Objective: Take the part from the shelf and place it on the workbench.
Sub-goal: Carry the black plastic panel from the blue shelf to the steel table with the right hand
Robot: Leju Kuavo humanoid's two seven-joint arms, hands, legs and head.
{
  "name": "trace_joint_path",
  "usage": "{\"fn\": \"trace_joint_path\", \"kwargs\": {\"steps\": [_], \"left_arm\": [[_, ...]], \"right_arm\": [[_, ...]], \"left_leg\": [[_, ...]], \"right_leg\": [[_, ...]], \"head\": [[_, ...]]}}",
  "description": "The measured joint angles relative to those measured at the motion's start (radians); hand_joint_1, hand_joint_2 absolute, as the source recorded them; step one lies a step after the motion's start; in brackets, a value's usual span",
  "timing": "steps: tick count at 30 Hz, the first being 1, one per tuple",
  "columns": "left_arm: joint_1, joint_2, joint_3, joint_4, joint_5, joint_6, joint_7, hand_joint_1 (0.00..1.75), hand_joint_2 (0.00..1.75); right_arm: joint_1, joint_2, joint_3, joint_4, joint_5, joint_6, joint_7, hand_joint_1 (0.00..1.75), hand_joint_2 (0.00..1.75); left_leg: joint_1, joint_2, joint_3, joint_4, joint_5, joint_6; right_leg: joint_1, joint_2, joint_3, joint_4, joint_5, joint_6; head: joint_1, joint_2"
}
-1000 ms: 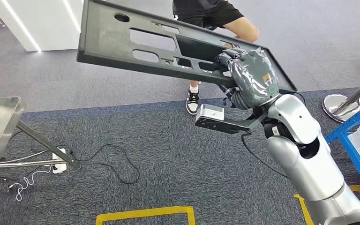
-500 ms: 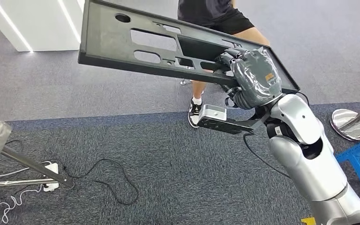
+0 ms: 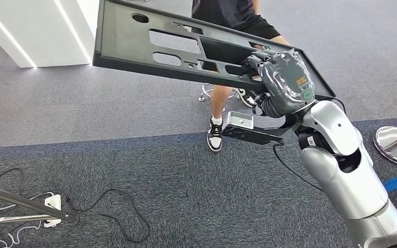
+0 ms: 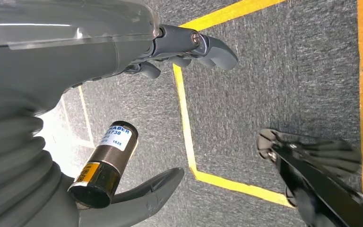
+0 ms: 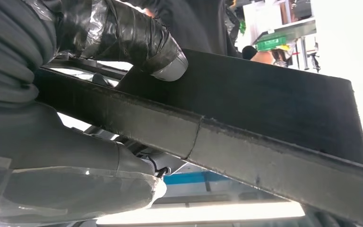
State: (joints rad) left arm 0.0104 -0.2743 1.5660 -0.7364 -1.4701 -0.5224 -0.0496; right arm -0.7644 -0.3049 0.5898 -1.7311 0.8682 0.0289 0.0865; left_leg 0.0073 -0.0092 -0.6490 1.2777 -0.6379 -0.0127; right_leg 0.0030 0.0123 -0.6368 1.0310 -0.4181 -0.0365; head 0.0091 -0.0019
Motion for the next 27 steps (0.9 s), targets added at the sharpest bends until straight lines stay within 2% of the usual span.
{"fn": "trace_joint_path", "kwargs": {"steps": [1,3,4,5,7,11,21,23,25,27], "left_arm": [[0.0,-0.001,0.0,-0.002,0.0,-0.001,0.0,0.0,1.75],[0.0,-0.002,0.0,-0.006,0.0,-0.004,0.0,0.0,1.75],[0.0,-0.002,0.0,-0.009,0.0,-0.005,0.0,0.0,1.75],[0.0,-0.003,0.0,-0.012,0.0,-0.005,0.0,0.0,1.75],[0.001,-0.004,0.0,-0.016,0.0,-0.006,0.0,0.0,1.75],[0.002,-0.007,0.0,-0.022,-0.001,-0.006,0.0,0.0,1.75],[0.0,-0.013,0.0,-0.023,-0.006,-0.004,-0.004,0.0,1.75],[0.0,-0.013,0.0,-0.024,-0.007,-0.001,-0.004,0.0,1.75],[0.0,-0.013,0.0,-0.024,-0.004,0.003,-0.003,0.0,1.75],[-0.001,-0.013,0.0,-0.023,0.005,0.013,0.003,0.0,1.75]], "right_arm": [[0.0,0.0,0.0,0.0,0.0,0.0,0.0,1.75,1.75],[-0.001,0.0,0.0,0.0,0.0,0.001,0.0,1.75,1.75],[-0.002,0.0,0.0,0.001,0.0,0.001,0.0,1.75,1.75],[-0.003,-0.001,0.0,0.002,-0.001,0.001,0.0,1.75,1.75],[-0.003,-0.001,0.0,0.004,-0.001,0.002,0.0,1.75,1.75],[-0.006,-0.002,-0.002,0.007,-0.001,0.002,0.0,1.75,1.75],[-0.009,-0.002,-0.003,0.009,-0.001,0.005,-0.001,1.75,1.75],[-0.01,-0.002,-0.003,0.009,-0.001,0.007,-0.005,1.75,1.75],[-0.009,-0.002,-0.003,0.009,0.003,0.011,-0.01,1.75,1.75],[-0.007,-0.002,-0.001,0.009,0.015,0.011,-0.013,1.75,1.75]], "left_leg": [[0.0,0.001,-0.005,-0.023,0.031,0.002],[-0.003,0.001,0.022,-0.142,0.13,0.012],[-0.006,0.001,0.036,-0.197,0.162,0.019],[-0.01,0.001,0.046,-0.233,0.181,0.026],[-0.015,0.001,0.047,-0.256,0.187,0.033],[-0.016,-0.001,0.047,-0.263,0.199,0.029],[-0.016,-0.001,0.043,-0.262,0.201,0.038],[-0.019,-0.002,0.042,-0.259,0.2,0.045],[-0.018,-0.003,0.047,-0.271,0.207,0.057],[-0.01,-0.004,0.061,-0.299,0.223,0.066]], "right_leg": [[0.001,0.0,0.008,0.001,-0.007,0.0],[0.002,0.001,0.026,0.001,-0.02,0.002],[0.002,0.001,0.031,0.001,-0.023,0.003],[0.001,0.002,0.032,0.001,-0.026,0.007],[0.002,0.004,0.029,0.001,-0.028,0.014],[0.002,0.002,0.027,-0.001,-0.029,0.016],[0.0,0.002,0.028,-0.009,-0.022,0.029],[-0.004,0.001,0.03,-0.012,-0.018,0.036],[-0.005,0.0,0.033,-0.017,-0.016,0.046],[-0.004,-0.003,0.024,0.01,-0.04,0.051]], "head": [[0.0,0.0],[0.001,0.0],[0.001,0.0],[0.001,0.0],[0.001,0.0],[0.002,0.0],[0.002,0.0],[0.002,0.0],[0.002,0.0],[0.002,0.0]]}}
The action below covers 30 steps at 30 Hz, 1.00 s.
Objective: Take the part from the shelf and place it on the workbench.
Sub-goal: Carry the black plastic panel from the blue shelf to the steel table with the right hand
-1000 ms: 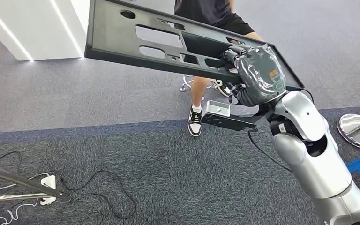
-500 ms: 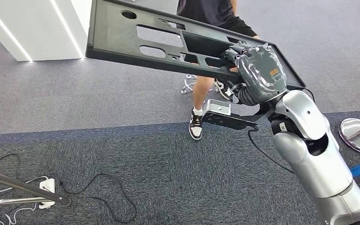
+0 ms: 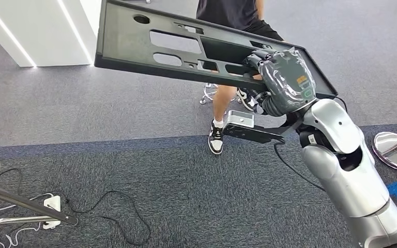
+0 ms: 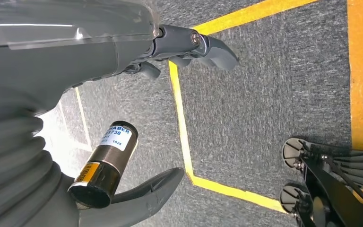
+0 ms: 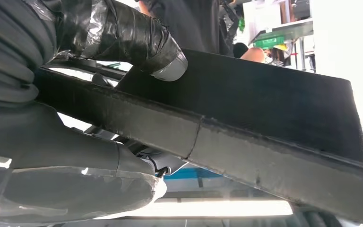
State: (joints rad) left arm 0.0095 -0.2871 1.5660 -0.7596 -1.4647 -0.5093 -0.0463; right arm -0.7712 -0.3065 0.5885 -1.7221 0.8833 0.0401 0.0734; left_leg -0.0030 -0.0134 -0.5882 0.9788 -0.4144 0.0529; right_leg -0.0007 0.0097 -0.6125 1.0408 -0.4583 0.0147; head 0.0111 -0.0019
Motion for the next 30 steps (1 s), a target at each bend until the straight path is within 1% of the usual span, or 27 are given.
{"fn": "trace_joint_path", "kwargs": {"steps": [1,3,4,5,6,7,8,9,10,11,13,14,15,16,17,18,19,20,21,22,23,24,25,26,28,29,30], "left_arm": [[0.0,0.0,0.0,0.001,0.007,0.007,0.006,0.0,1.75],[-0.001,0.004,0.0,0.008,0.019,0.025,0.019,0.0,1.75],[-0.001,0.008,0.0,0.014,0.024,0.036,0.025,0.0,1.75],[-0.001,0.012,0.0,0.023,0.028,0.046,0.031,0.0,1.75],[-0.001,0.017,0.0,0.033,0.032,0.056,0.036,0.0,1.75],[-0.001,0.021,0.0,0.044,0.035,0.065,0.039,0.0,1.75],[-0.002,0.027,0.0,0.053,0.037,0.073,0.042,0.0,1.75],[-0.002,0.033,0.0,0.062,0.039,0.079,0.044,0.0,1.75],[-0.003,0.039,0.0,0.07,0.04,0.087,0.046,0.0,1.75],[-0.004,0.045,0.0,0.079,0.041,0.096,0.049,0.0,1.75],[-0.003,0.052,0.0,0.104,0.043,0.119,0.053,0.0,1.75],[-0.002,0.056,0.0,0.119,0.044,0.131,0.054,0.0,1.75],[-0.002,0.06,0.0,0.134,0.044,0.144,0.053,0.0,1.75],[-0.002,0.066,0.0,0.149,0.044,0.157,0.052,0.0,1.75],[-0.004,0.072,0.0,0.165,0.043,0.167,0.052,0.0,1.75],[-0.006,0.079,0.0,0.179,0.043,0.177,0.051,0.0,1.75],[-0.007,0.085,0.0,0.193,0.042,0.186,0.051,0.0,1.75],[-0.007,0.089,0.0,0.206,0.042,0.195,0.051,0.0,1.75],[-0.007,0.093,0.0,0.219,0.041,0.204,0.052,0.0,1.75],[-0.006,0.098,0.0,0.231,0.04,0.215,0.053,0.0,1.75],[-0.005,0.103,0.0,0.243,0.04,0.225,0.055,0.0,1.75],[-0.005,0.109,0.0,0.254,0.04,0.235,0.058,0.0,1.75],[-0.006,0.115,0.0,0.264,0.039,0.245,0.061,0.0,1.75],[-0.006,0.12,0.0,0.274,0.039,0.252,0.063,0.0,1.75],[-0.004,0.127,0.0,0.288,0.04,0.263,0.068,0.0,1.75],[-0.002,0.129,0.0,0.296,0.04,0.27,0.071,0.0,1.75],[-0.001,0.131,0.0,0.305,0.043,0.278,0.074,0.0,1.75]], "right_arm": [[0.002,0.0,0.002,0.0,0.008,-0.001,-0.001,1.75,1.75],[0.013,0.003,0.01,0.001,0.024,-0.003,-0.002,1.75,1.75],[0.022,0.005,0.016,0.002,0.031,-0.004,-0.001,1.75,1.75],[0.031,0.009,0.022,0.004,0.039,-0.006,0.0,1.75,1.75],[0.039,0.012,0.028,0.006,0.047,-0.008,0.0,1.75,1.75],[0.045,0.015,0.034,0.008,0.053,-0.009,0.001,1.75,1.75],[0.05,0.016,0.038,0.01,0.057,-0.011,0.002,1.75,1.75],[0.054,0.018,0.041,0.011,0.06,-0.013,0.001,1.75,1.75],[0.059,0.019,0.044,0.012,0.062,-0.016,0.0,1.75,1.75],[0.065,0.021,0.047,0.013,0.064,-0.019,-0.001,1.75,1.75],[0.077,0.023,0.051,0.015,0.07,-0.029,-0.006,1.75,1.75],[0.083,0.024,0.051,0.016,0.075,-0.036,-0.01,1.75,1.75],[0.089,0.023,0.052,0.016,0.08,-0.044,-0.016,1.75,1.75],[0.097,0.023,0.052,0.016,0.085,-0.052,-0.02,1.75,1.75],[0.107,0.023,0.052,0.016,0.091,-0.059,-0.023,1.75,1.75],[0.119,0.023,0.052,0.016,0.097,-0.065,-0.025,1.75,1.75],[0.133,0.022,0.052,0.016,0.105,-0.069,-0.027,1.75,1.75],[0.148,0.02,0.052,0.015,0.114,-0.074,-0.029,1.75,1.75],[0.164,0.019,0.052,0.014,0.123,-0.08,-0.032,1.75,1.75],[0.181,0.016,0.052,0.012,0.133,-0.089,-0.037,1.75,1.75],[0.199,0.013,0.052,0.008,0.143,-0.101,-0.041,1.75,1.75],[0.218,0.009,0.052,0.003,0.153,-0.115,-0.045,1.75,1.75],[0.237,0.004,0.052,-0.001,0.162,-0.13,-0.048,1.75,1.75],[0.255,-0.001,0.052,-0.005,0.169,-0.143,-0.051,1.75,1.75],[0.286,-0.008,0.052,-0.011,0.177,-0.155,-0.054,1.75,1.75],[0.299,-0.011,0.052,-0.014,0.181,-0.156,-0.055,1.75,1.75],[0.309,-0.016,0.052,-0.018,0.184,-0.158,-0.056,1.75,1.75]], "left_leg": [[0.004,-0.001,0.005,-0.01,0.007,0.002],[0.005,-0.005,0.005,-0.014,0.011,0.004],[0.006,-0.01,0.003,-0.013,0.012,0.002],[0.008,-0.017,0.002,-0.011,0.012,-0.001],[0.012,-0.026,-0.001,-0.007,0.012,-0.007],[0.017,-0.035,-0.005,0.001,0.01,-0.015],[0.021,-0.044,-0.011,0.013,0.006,-0.025],[0.024,-0.054,-0.02,0.029,0.001,-0.036],[0.025,-0.062,-0.029,0.042,-0.003,-0.046],[0.026,-0.071,-0.037,0.049,-0.004,-0.054],[0.03,-0.084,-0.047,0.052,-0.001,-0.064],[0.032,-0.076,-0.052,0.058,-0.004,-0.067],[0.033,-0.058,-0.063,0.08,-0.019,-0.068],[0.032,-0.036,-0.082,0.124,-0.047,-0.068],[0.03,-0.013,-0.108,0.187,-0.083,-0.067],[0.029,-0.001,-0.138,0.258,-0.118,-0.065],[0.027,0.004,-0.162,0.317,-0.143,-0.061],[0.024,0.005,-0.171,0.345,-0.151,-0.055],[0.019,0.006,-0.16,0.335,-0.14,-0.048],[0.013,0.01,-0.13,0.288,-0.115,-0.039],[0.004,0.024,-0.087,0.214,-0.088,-0.029],[-0.005,0.042,-0.049,0.147,-0.068,-0.02],[-0.014,0.056,-0.022,0.097,-0.056,-0.013],[-0.02,0.065,-0.009,0.07,-0.053,-0.007],[-0.023,0.051,-0.007,0.058,-0.049,-0.002],[-0.02,0.042,-0.002,0.048,-0.043,0.0],[-0.016,0.033,0.004,0.037,-0.037,0.003]], "right_leg": [[-0.001,-0.001,-0.016,0.039,-0.027,0.003],[-0.009,-0.002,-0.068,0.162,-0.096,0.01],[-0.015,-0.003,-0.087,0.212,-0.115,0.015],[-0.023,-0.003,-0.093,0.234,-0.117,0.021],[-0.031,-0.003,-0.078,0.214,-0.1,0.028],[-0.041,0.001,-0.045,0.158,-0.07,0.036],[-0.048,0.015,-0.01,0.095,-0.05,0.046],[-0.052,0.03,0.017,0.044,-0.034,0.048],[-0.053,0.041,0.031,0.016,-0.03,0.046],[-0.049,0.047,0.032,0.013,-0.034,0.038],[-0.042,0.029,0.026,0.02,-0.031,0.016],[-0.039,0.02,0.025,0.021,-0.03,0.007],[-0.037,0.01,0.023,0.02,-0.028,-0.001],[-0.034,-0.001,0.022,0.019,-0.026,-0.008],[-0.028,-0.011,0.021,0.019,-0.025,-0.013],[-0.022,-0.022,0.02,0.019,-0.025,-0.017],[-0.016,-0.034,0.02,0.019,-0.026,-0.02],[-0.01,-0.046,0.02,0.02,-0.027,-0.022],[-0.005,-0.057,0.02,0.02,-0.028,-0.024],[-0.002,-0.068,0.022,0.02,-0.029,-0.026],[0.0,-0.078,0.024,0.019,-0.03,-0.028],[0.003,-0.088,0.026,0.019,-0.032,-0.028],[0.005,-0.098,0.027,0.018,-0.032,-0.027],[0.006,-0.107,0.028,0.016,-0.033,-0.025],[0.006,-0.123,0.033,0.01,-0.032,-0.019],[0.005,-0.117,0.036,0.011,-0.035,-0.014],[0.003,-0.097,0.034,0.022,-0.045,-0.009]], "head": [[0.001,0.0],[0.001,0.0],[0.001,0.0],[0.001,0.0],[0.001,0.0],[0.001,0.0],[0.001,0.0],[0.001,0.0],[0.001,0.0],[0.0,0.0],[-0.001,0.0],[-0.001,0.0],[-0.001,0.0],[-0.001,0.0],[-0.001,0.0],[-0.001,0.0],[-0.001,0.0],[-0.001,0.0],[-0.001,0.0],[-0.001,0.0],[-0.001,0.0],[-0.001,0.0],[-0.001,0.0],[-0.001,0.0],[-0.001,0.0],[-0.001,0.0],[-0.001,0.0]]}}
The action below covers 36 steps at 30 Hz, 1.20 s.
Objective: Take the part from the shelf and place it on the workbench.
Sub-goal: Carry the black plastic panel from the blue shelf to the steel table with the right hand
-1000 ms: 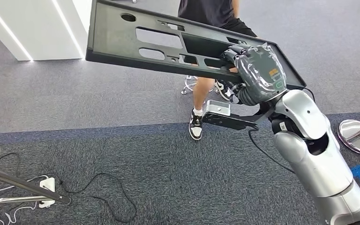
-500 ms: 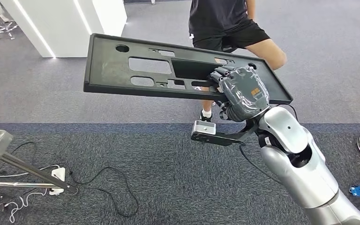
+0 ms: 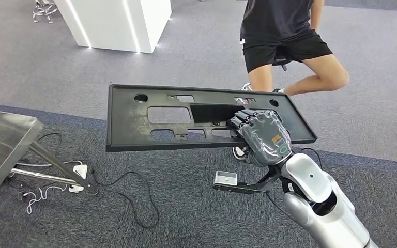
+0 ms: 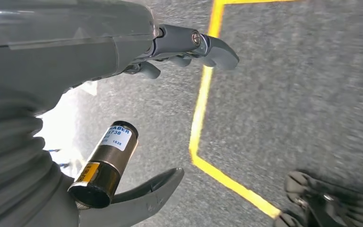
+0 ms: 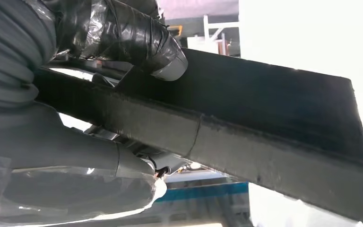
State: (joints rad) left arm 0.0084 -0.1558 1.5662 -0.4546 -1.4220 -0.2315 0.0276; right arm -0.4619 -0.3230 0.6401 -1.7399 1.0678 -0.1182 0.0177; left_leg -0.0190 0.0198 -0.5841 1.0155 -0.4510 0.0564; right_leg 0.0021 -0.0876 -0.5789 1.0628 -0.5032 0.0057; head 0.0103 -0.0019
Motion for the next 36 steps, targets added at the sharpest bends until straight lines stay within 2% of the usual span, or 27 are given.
{"fn": "trace_joint_path", "kwargs": {"steps": [1,3,4,5,6,7,8,9,11,12,14,16,18,19,20,21,22,24,26,27,29,30,31,33,34,35,36], "left_arm": [[-0.001,0.002,0.0,0.009,0.005,0.01,0.003,0.0,1.75],[-0.005,0.004,0.0,0.028,0.018,0.027,0.005,0.0,1.75],[-0.007,0.005,0.0,0.036,0.024,0.034,0.006,0.0,1.75],[-0.008,0.006,0.0,0.044,0.03,0.04,0.009,0.0,1.75],[-0.008,0.006,0.0,0.051,0.035,0.046,0.013,0.0,1.75],[-0.007,0.007,0.0,0.057,0.039,0.051,0.018,0.0,1.75],[-0.007,0.007,0.0,0.063,0.043,0.057,0.025,0.0,1.75],[-0.007,0.008,0.0,0.067,0.046,0.063,0.031,0.0,1.75],[-0.008,0.01,0.0,0.075,0.053,0.074,0.041,0.0,1.75],[-0.007,0.011,0.0,0.078,0.055,0.079,0.045,0.0,1.75],[-0.003,0.012,0.0,0.083,0.059,0.087,0.05,0.0,1.75],[0.0,0.013,0.0,0.088,0.06,0.092,0.053,0.0,1.75],[-0.003,0.014,0.0,0.09,0.06,0.096,0.053,0.0,1.75],[-0.005,0.015,0.0,0.091,0.06,0.097,0.053,0.0,1.75],[-0.006,0.015,0.0,0.092,0.061,0.097,0.053,0.0,1.75],[-0.007,0.015,0.0,0.094,0.061,0.097,0.053,0.0,1.75],[-0.006,0.016,0.0,0.095,0.061,0.097,0.053,0.0,1.75],[-0.005,0.016,0.0,0.096,0.061,0.098,0.054,0.0,1.75],[-0.006,0.018,0.0,0.097,0.061,0.098,0.053,0.0,1.75],[-0.007,0.019,0.0,0.097,0.06,0.098,0.053,0.0,1.75],[-0.004,0.021,0.0,0.097,0.059,0.095,0.049,0.0,1.75],[-0.001,0.022,0.0,0.097,0.057,0.092,0.046,0.0,1.75],[0.0,0.023,0.0,0.097,0.054,0.088,0.042,0.0,1.75],[0.0,0.023,0.0,0.097,0.046,0.081,0.034,0.0,1.75],[0.0,0.024,0.0,0.097,0.041,0.078,0.031,0.0,1.75],[-0.001,0.024,-0.001,0.097,0.036,0.075,0.029,0.0,1.75],[0.0,0.024,-0.001,0.097,0.031,0.072,0.027,0.0,1.75]], "right_arm": [[0.011,-0.007,0.0,-0.005,0.004,-0.003,0.0,1.75,1.75],[0.037,-0.03,-0.003,-0.013,0.011,-0.01,-0.001,1.75,1.75],[0.052,-0.042,-0.005,-0.016,0.013,-0.012,-0.001,1.75,1.75],[0.069,-0.055,-0.009,-0.019,0.014,-0.013,-0.001,1.75,1.75],[0.085,-0.067,-0.014,-0.022,0.012,-0.013,-0.002,1.75,1.75],[0.098,-0.078,-0.02,-0.028,0.008,-0.013,-0.001,1.75,1.75],[0.111,-0.089,-0.029,-0.034,0.004,-0.013,-0.001,1.75,1.75],[0.123,-0.098,-0.039,-0.042,0.001,-0.014,-0.001,1.75,1.75],[0.152,-0.117,-0.061,-0.057,0.005,-0.015,-0.001,1.75,1.75],[0.166,-0.125,-0.071,-0.064,0.012,-0.016,-0.001,1.75,1.75],[0.188,-0.133,-0.088,-0.076,0.031,-0.016,0.0,1.75,1.75],[0.198,-0.137,-0.099,-0.087,0.046,-0.016,0.0,1.75,1.75],[0.205,-0.14,-0.105,-0.094,0.052,-0.016,0.001,1.75,1.75],[0.209,-0.141,-0.107,-0.096,0.052,-0.016,0.001,1.75,1.75],[0.212,-0.142,-0.108,-0.097,0.052,-0.015,0.001,1.75,1.75],[0.215,-0.143,-0.109,-0.097,0.053,-0.015,0.001,1.75,1.75],[0.217,-0.143,-0.11,-0.098,0.053,-0.015,0.001,1.75,1.75],[0.218,-0.144,-0.112,-0.102,0.053,-0.015,0.001,1.75,1.75],[0.218,-0.144,-0.113,-0.105,0.053,-0.015,0.001,1.75,1.75],[0.218,-0.144,-0.114,-0.105,0.054,-0.015,0.001,1.75,1.75],[0.219,-0.144,-0.114,-0.106,0.058,-0.013,0.002,1.75,1.75],[0.22,-0.144,-0.114,-0.107,0.062,-0.013,0.004,1.75,1.75],[0.22,-0.145,-0.115,-0.109,0.065,-0.013,0.005,1.75,1.75],[0.227,-0.151,-0.119,-0.112,0.068,-0.013,0.008,1.75,1.75],[0.234,-0.156,-0.122,-0.113,0.069,-0.012,0.009,1.75,1.75],[0.242,-0.161,-0.124,-0.113,0.069,-0.011,0.011,1.75,1.75],[0.25,-0.165,-0.126,-0.113,0.07,-0.008,0.012,1.75,1.75]], "left_leg": [[0.004,-0.008,0.006,-0.01,0.007,0.003],[0.009,-0.027,0.008,-0.017,0.013,0.006],[0.009,-0.039,0.006,-0.015,0.013,0.007],[0.009,-0.053,0.006,-0.013,0.013,0.006],[0.01,-0.067,0.005,-0.01,0.012,0.005],[0.011,-0.081,0.004,-0.005,0.01,0.003],[0.013,-0.094,0.003,0.002,0.007,-0.001],[0.013,-0.106,0.0,0.01,0.003,-0.007],[0.014,-0.129,-0.011,0.024,-0.001,-0.018],[0.015,-0.14,-0.017,0.026,0.0,-0.023],[0.019,-0.15,-0.025,0.027,0.002,-0.034],[0.018,-0.104,-0.044,0.066,-0.026,-0.044],[0.019,-0.045,-0.096,0.18,-0.09,-0.054],[0.021,-0.034,-0.128,0.247,-0.12,-0.057],[0.023,-0.029,-0.149,0.292,-0.134,-0.059],[0.024,-0.027,-0.154,0.304,-0.13,-0.06],[0.024,-0.023,-0.136,0.271,-0.107,-0.059],[0.021,0.007,-0.06,0.131,-0.046,-0.051],[0.012,0.034,-0.008,0.03,-0.016,-0.038],[0.007,0.037,-0.003,0.015,-0.016,-0.033],[0.007,0.014,-0.001,0.007,-0.01,-0.021],[0.009,0.002,0.005,-0.002,-0.005,-0.015],[0.012,-0.008,0.012,-0.011,0.001,-0.008],[0.015,-0.027,0.019,-0.021,0.008,0.001],[0.015,-0.039,0.019,-0.02,0.009,0.003],[0.015,-0.053,0.019,-0.019,0.009,0.003],[0.015,-0.068,0.019,-0.018,0.009,0.003]], "right_leg": [[-0.002,0.028,-0.012,0.031,-0.02,0.005],[-0.008,0.077,-0.066,0.143,-0.079,0.013],[-0.01,0.084,-0.096,0.202,-0.102,0.017],[-0.012,0.086,-0.114,0.237,-0.106,0.021],[-0.015,0.087,-0.116,0.236,-0.092,0.024],[-0.018,0.089,-0.1,0.199,-0.061,0.027],[-0.022,0.101,-0.069,0.132,-0.025,0.03],[-0.027,0.125,-0.04,0.07,0.0,0.032],[-0.031,0.16,-0.008,-0.002,0.017,0.029],[-0.028,0.162,-0.007,-0.005,0.014,0.024],[-0.027,0.138,-0.005,-0.011,0.019,0.009],[-0.027,0.114,0.001,-0.022,0.024,-0.006],[-0.023,0.086,0.003,-0.027,0.025,-0.015],[-0.021,0.071,0.003,-0.027,0.024,-0.016],[-0.019,0.056,0.003,-0.027,0.023,-0.017],[-0.018,0.041,0.003,-0.027,0.022,-0.017],[-0.017,0.027,0.005,-0.027,0.021,-0.017],[-0.015,0.003,0.01,-0.027,0.017,-0.014],[-0.012,-0.018,0.015,-0.027,0.013,-0.006],[-0.012,-0.028,0.017,-0.028,0.012,-0.001],[-0.013,-0.044,0.022,-0.03,0.009,0.01],[-0.014,-0.034,0.023,-0.024,0.002,0.014],[-0.017,-0.011,0.017,-0.003,-0.014,0.017],[-0.021,0.054,-0.027,0.098,-0.07,0.02],[-0.023,0.073,-0.062,0.166,-0.098,0.022],[-0.024,0.082,-0.091,0.219,-0.113,0.024],[-0.024,0.085,-0.106,0.241,-0.109,0.026]], "head": [[0.0,0.0],[0.0,0.0],[0.0,0.0],[0.0,0.0],[0.0,0.0],[0.0,0.0],[0.0,0.0],[0.0,0.0],[0.0,0.0],[0.0,0.0],[0.0,0.0],[-0.002,0.0],[-0.004,0.0],[-0.004,0.0],[-0.004,0.0],[-0.004,0.0],[-0.004,0.0],[-0.004,0.0],[-0.004,0.0],[-0.004,0.0],[-0.004,0.0],[-0.003,0.0],[-0.004,0.0],[-0.003,0.0],[-0.003,0.0],[-0.003,0.0],[-0.003,0.0]]}}
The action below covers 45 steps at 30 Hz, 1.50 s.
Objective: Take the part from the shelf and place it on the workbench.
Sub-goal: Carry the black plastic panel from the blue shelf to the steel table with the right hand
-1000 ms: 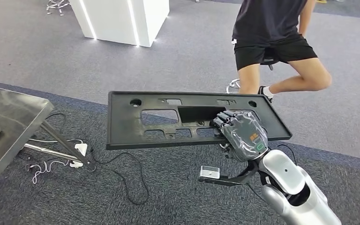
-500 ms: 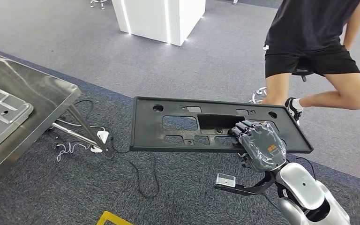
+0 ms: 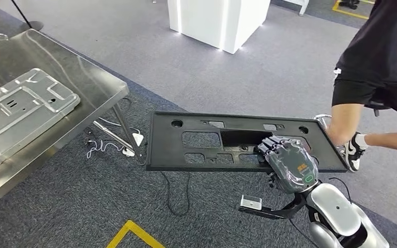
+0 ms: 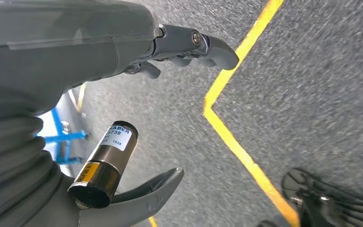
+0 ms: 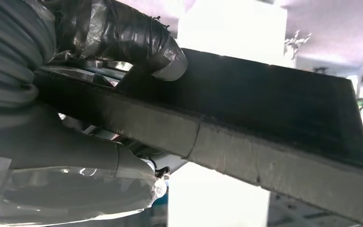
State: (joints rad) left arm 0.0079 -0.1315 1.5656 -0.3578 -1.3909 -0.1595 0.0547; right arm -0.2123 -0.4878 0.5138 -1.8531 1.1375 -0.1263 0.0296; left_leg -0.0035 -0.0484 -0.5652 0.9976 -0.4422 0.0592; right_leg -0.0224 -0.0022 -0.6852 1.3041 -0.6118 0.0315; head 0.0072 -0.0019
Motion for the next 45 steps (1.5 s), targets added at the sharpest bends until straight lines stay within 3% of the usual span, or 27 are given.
{"fn": "trace_joint_path", "kwargs": {"steps": [1,2,4,6,8,9,10,12,13,15,16,17,19,21,24,26,28,29,30,31,33,35,37,39,41,43,45], "left_arm": [[0.001,0.0,0.0,0.0,-0.005,-0.003,-0.001,0.0,1.75],[0.001,0.0,0.0,0.0,-0.009,-0.006,-0.001,0.0,1.75],[0.001,0.0,0.0,0.0,-0.017,-0.01,-0.001,0.0,1.75],[0.0,0.001,0.0,-0.001,-0.022,-0.015,-0.002,0.0,1.75],[0.003,0.003,0.0,-0.002,-0.025,-0.018,-0.003,0.0,1.75],[0.006,0.003,0.0,-0.003,-0.025,-0.02,-0.003,0.0,1.75],[0.006,0.003,0.0,-0.003,-0.026,-0.021,-0.003,0.0,1.75],[0.003,0.004,0.0,-0.004,-0.027,-0.023,-0.005,0.0,1.75],[0.001,0.005,0.0,-0.005,-0.027,-0.026,-0.007,0.0,1.75],[0.001,0.004,0.0,-0.011,-0.026,-0.041,-0.015,0.0,1.75],[0.002,0.002,0.0,-0.019,-0.027,-0.055,-0.021,0.0,1.75],[0.004,-0.001,0.0,-0.031,-0.028,-0.075,-0.027,0.0,1.75],[0.006,-0.013,0.0,-0.069,-0.034,-0.127,-0.043,0.0,1.75],[0.005,-0.033,0.0,-0.124,-0.036,-0.19,-0.057,0.0,1.75],[0.006,-0.072,0.0,-0.222,-0.034,-0.281,-0.057,0.0,1.75],[0.009,-0.096,0.0,-0.276,-0.032,-0.317,-0.045,0.0,1.75],[0.008,-0.113,0.0,-0.314,-0.025,-0.333,-0.032,0.0,1.75],[0.007,-0.12,0.0,-0.328,-0.021,-0.338,-0.028,0.0,1.75],[0.006,-0.126,0.0,-0.341,-0.018,-0.341,-0.024,0.0,1.75],[0.006,-0.13,0.0,-0.351,-0.015,-0.345,-0.021,0.0,1.75],[0.007,-0.134,0.0,-0.364,-0.011,-0.349,-0.016,0.0,1.75],[0.007,-0.134,0.0,-0.369,-0.017,-0.345,-0.016,0.0,1.75],[0.007,-0.131,0.0,-0.37,-0.028,-0.339,-0.018,0.0,1.75],[0.011,-0.126,0.0,-0.369,-0.035,-0.338,-0.021,0.0,1.75],[0.015,-0.122,0.001,-0.368,-0.038,-0.337,-0.022,0.0,1.75],[0.013,-0.116,0.001,-0.367,-0.039,-0.336,-0.023,0.0,1.75],[0.01,-0.112,0.0,-0.367,-0.04,-0.336,-0.024,0.0,1.75]], "right_arm": [[0.005,-0.003,-0.003,0.0,0.0,0.004,0.001,1.75,1.75],[0.007,-0.006,-0.008,0.0,0.0,0.009,0.001,1.75,1.75],[0.006,-0.011,-0.017,-0.001,-0.002,0.026,0.001,1.75,1.75],[0.004,-0.018,-0.025,-0.002,-0.004,0.044,0.001,1.75,1.75],[0.0,-0.023,-0.031,-0.004,-0.005,0.054,0.001,1.75,1.75],[-0.002,-0.023,-0.033,-0.005,-0.005,0.056,0.001,1.75,1.75],[-0.005,-0.023,-0.035,-0.006,-0.006,0.058,0.001,1.75,1.75],[-0.008,-0.025,-0.038,-0.008,-0.008,0.063,0.002,1.75,1.75],[-0.009,-0.027,-0.039,-0.008,-0.011,0.07,0.003,1.75,1.75],[-0.019,-0.032,-0.04,-0.008,-0.03,0.099,0.007,1.75,1.75],[-0.032,-0.036,-0.04,-0.008,-0.046,0.121,0.01,1.75,1.75],[-0.053,-0.041,-0.04,-0.006,-0.065,0.146,0.012,1.75,1.75],[-0.122,-0.052,-0.04,0.007,-0.109,0.196,0.014,1.75,1.75],[-0.216,-0.056,-0.039,0.032,-0.149,0.241,0.011,1.75,1.75],[-0.354,-0.055,-0.03,0.069,-0.189,0.294,0.01,1.75,1.75],[-0.426,-0.05,-0.013,0.085,-0.202,0.312,0.014,1.75,1.75],[-0.469,-0.045,0.012,0.097,-0.208,0.318,0.021,1.75,1.75],[-0.481,-0.043,0.026,0.103,-0.213,0.32,0.026,1.75,1.75],[-0.489,-0.039,0.04,0.11,-0.22,0.322,0.031,1.75,1.75],[-0.495,-0.034,0.055,0.116,-0.227,0.323,0.037,1.75,1.75],[-0.514,-0.016,0.081,0.126,-0.236,0.326,0.046,1.75,1.75],[-0.538,0.007,0.108,0.138,-0.228,0.33,0.057,1.75,1.75],[-0.56,0.032,0.135,0.153,-0.215,0.334,0.067,1.75,1.75],[-0.58,0.061,0.158,0.165,-0.208,0.336,0.074,1.75,1.75],[-0.599,0.086,0.175,0.175,-0.204,0.337,0.078,1.75,1.75],[-0.612,0.102,0.187,0.183,-0.202,0.337,0.08,1.75,1.75],[-0.619,0.113,0.2,0.193,-0.202,0.337,0.081,1.75,1.75]], "left_leg": [[0.0,-0.015,0.001,0.003,-0.001,-0.002],[0.001,-0.03,0.001,0.007,-0.004,-0.004],[0.003,-0.058,-0.006,0.024,-0.012,-0.013],[0.006,-0.084,-0.023,0.036,-0.016,-0.026],[0.009,-0.109,-0.035,0.035,-0.012,-0.038],[0.007,-0.1,-0.038,0.04,-0.014,-0.044],[0.006,-0.074,-0.046,0.058,-0.025,-0.049],[0.005,0.001,-0.093,0.153,-0.079,-0.058],[0.008,0.024,-0.127,0.22,-0.11,-0.062],[0.013,0.039,-0.175,0.307,-0.134,-0.068],[0.015,0.042,-0.171,0.298,-0.118,-0.069],[0.016,0.049,-0.148,0.25,-0.086,-0.068],[0.011,0.086,-0.077,0.111,-0.025,-0.061],[0.003,0.11,-0.045,0.039,-0.005,-0.048],[-0.001,0.079,-0.043,0.028,-0.001,-0.027],[0.003,0.058,-0.032,0.015,0.007,-0.013],[0.006,0.036,-0.03,0.013,0.011,-0.005],[0.006,0.021,-0.03,0.014,0.011,-0.003],[0.006,0.005,-0.03,0.016,0.01,-0.003],[0.006,-0.012,-0.03,0.019,0.008,-0.004],[0.007,-0.045,-0.029,0.029,0.001,-0.009],[0.008,-0.073,-0.036,0.043,-0.007,-0.018],[0.012,-0.097,-0.048,0.049,-0.007,-0.032],[0.016,-0.114,-0.056,0.046,-0.005,-0.045],[0.012,-0.066,-0.074,0.08,-0.026,-0.057],[0.011,0.01,-0.128,0.187,-0.079,-0.068],[0.016,0.037,-0.189,0.295,-0.115,-0.075]], "right_leg": [[-0.001,0.002,0.003,-0.017,0.024,0.001],[-0.002,0.008,0.023,-0.069,0.062,0.002],[-0.009,0.06,0.077,-0.199,0.121,0.004],[-0.011,0.101,0.099,-0.256,0.132,0.003],[-0.01,0.082,0.1,-0.259,0.132,-0.005],[-0.012,0.068,0.103,-0.264,0.133,-0.011],[-0.013,0.052,0.107,-0.269,0.135,-0.019],[-0.011,0.016,0.114,-0.276,0.135,-0.03],[-0.008,-0.002,0.115,-0.276,0.133,-0.034],[-0.005,-0.036,0.116,-0.276,0.13,-0.035],[-0.004,-0.051,0.117,-0.276,0.128,-0.034],[-0.004,-0.064,0.118,-0.276,0.126,-0.033],[0.0,-0.086,0.124,-0.275,0.122,-0.027],[0.004,-0.101,0.127,-0.274,0.119,-0.017],[0.003,-0.116,0.134,-0.275,0.114,0.003],[-0.001,-0.074,0.119,-0.231,0.084,0.01],[-0.002,-0.02,0.058,-0.11,0.027,0.01],[-0.002,-0.008,0.022,-0.046,0.006,0.011],[-0.002,-0.002,-0.005,-0.004,0.002,0.012],[-0.002,0.0,-0.017,0.002,0.019,0.012],[-0.006,0.017,0.012,-0.1,0.099,0.011],[-0.013,0.063,0.055,-0.211,0.147,0.01],[-0.011,0.087,0.07,-0.244,0.143,0.007],[-0.011,0.063,0.075,-0.254,0.143,-0.004],[-0.015,0.033,0.087,-0.265,0.144,-0.019],[-0.011,0.002,0.097,-0.272,0.14,-0.03],[-0.007,-0.031,0.102,-0.272,0.135,-0.032]], "head": [[0.0,0.0],[0.0,0.0],[0.0,0.0],[0.001,0.0],[0.001,0.0],[0.001,0.0],[-0.002,0.0],[-0.006,0.0],[-0.007,0.0],[-0.008,0.0],[-0.008,0.0],[-0.008,0.0],[-0.008,0.0],[-0.007,0.0],[-0.006,0.0],[-0.006,0.0],[-0.005,0.0],[-0.005,0.0],[-0.005,0.0],[-0.005,0.0],[-0.005,0.0],[-0.005,0.0],[-0.004,0.0],[-0.004,0.0],[-0.009,0.0],[-0.015,0.0],[-0.015,0.0]]}}
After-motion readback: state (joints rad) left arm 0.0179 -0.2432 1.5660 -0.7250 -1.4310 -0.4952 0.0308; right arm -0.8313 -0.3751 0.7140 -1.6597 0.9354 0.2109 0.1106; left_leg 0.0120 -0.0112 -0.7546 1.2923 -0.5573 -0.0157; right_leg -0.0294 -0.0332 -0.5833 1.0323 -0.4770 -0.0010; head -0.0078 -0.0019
